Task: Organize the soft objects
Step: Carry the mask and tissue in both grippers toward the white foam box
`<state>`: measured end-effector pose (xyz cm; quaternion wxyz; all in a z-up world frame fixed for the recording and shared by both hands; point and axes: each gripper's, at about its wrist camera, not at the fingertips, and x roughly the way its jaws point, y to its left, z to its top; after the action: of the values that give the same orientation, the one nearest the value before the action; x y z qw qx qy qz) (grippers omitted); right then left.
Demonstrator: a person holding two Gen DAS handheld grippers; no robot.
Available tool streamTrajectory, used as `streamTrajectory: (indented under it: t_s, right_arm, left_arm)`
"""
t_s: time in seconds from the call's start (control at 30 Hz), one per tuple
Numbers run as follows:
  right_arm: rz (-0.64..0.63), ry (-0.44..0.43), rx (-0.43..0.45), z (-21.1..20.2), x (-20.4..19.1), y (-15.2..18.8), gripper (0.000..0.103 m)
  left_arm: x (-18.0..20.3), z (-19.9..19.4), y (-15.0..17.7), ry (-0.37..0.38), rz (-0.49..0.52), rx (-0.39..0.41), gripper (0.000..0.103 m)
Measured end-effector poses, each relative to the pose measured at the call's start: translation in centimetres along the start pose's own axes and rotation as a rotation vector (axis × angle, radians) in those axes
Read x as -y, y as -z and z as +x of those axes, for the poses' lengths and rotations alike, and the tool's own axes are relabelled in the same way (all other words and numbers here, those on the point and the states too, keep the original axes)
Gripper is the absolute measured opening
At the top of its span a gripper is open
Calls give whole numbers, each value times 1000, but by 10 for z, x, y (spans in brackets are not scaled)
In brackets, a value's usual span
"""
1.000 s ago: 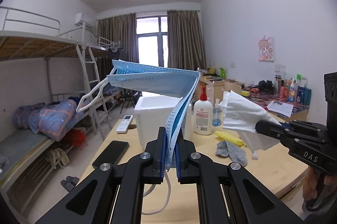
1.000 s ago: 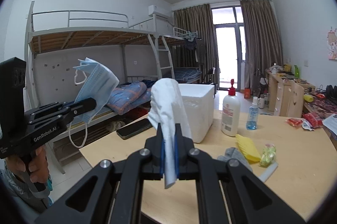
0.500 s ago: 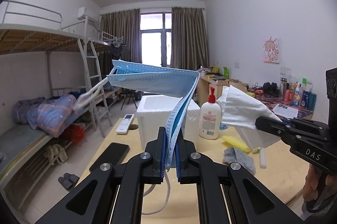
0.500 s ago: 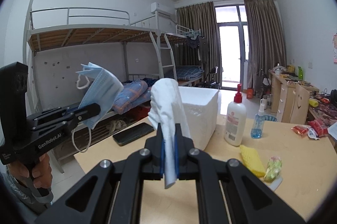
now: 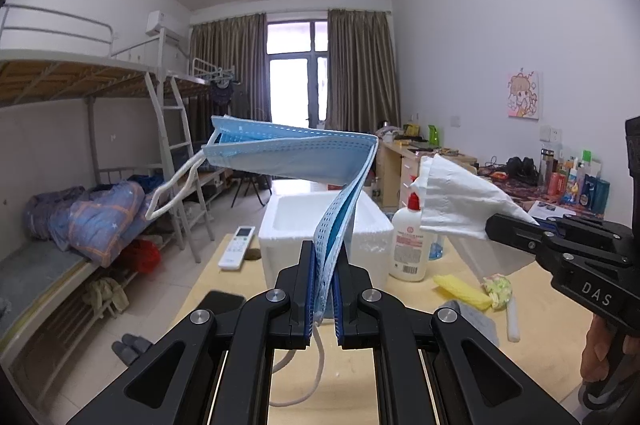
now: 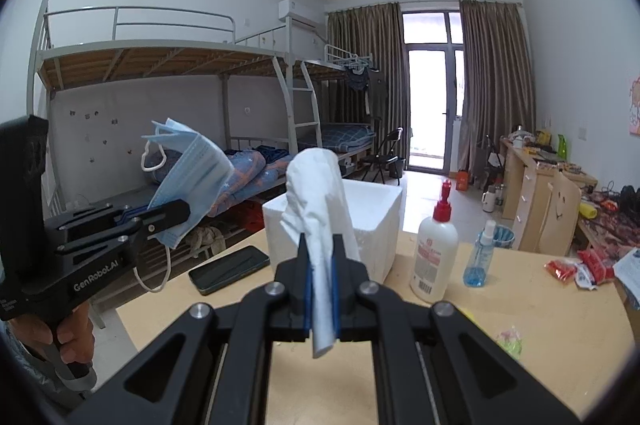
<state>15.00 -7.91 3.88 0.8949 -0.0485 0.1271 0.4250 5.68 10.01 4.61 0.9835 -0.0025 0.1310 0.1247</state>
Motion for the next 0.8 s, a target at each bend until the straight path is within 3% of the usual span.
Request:
streamTrajectory:
  t_s: [0.57, 0.8]
  right_arm:
    - [-17, -5, -23, 43, 13, -32, 10]
    - [-10, -15, -39, 63, 19, -42, 10]
  left_arm:
    - [-12, 44, -30, 8, 10, 0, 8]
    - [-17, 71, -37, 3, 8, -38, 8]
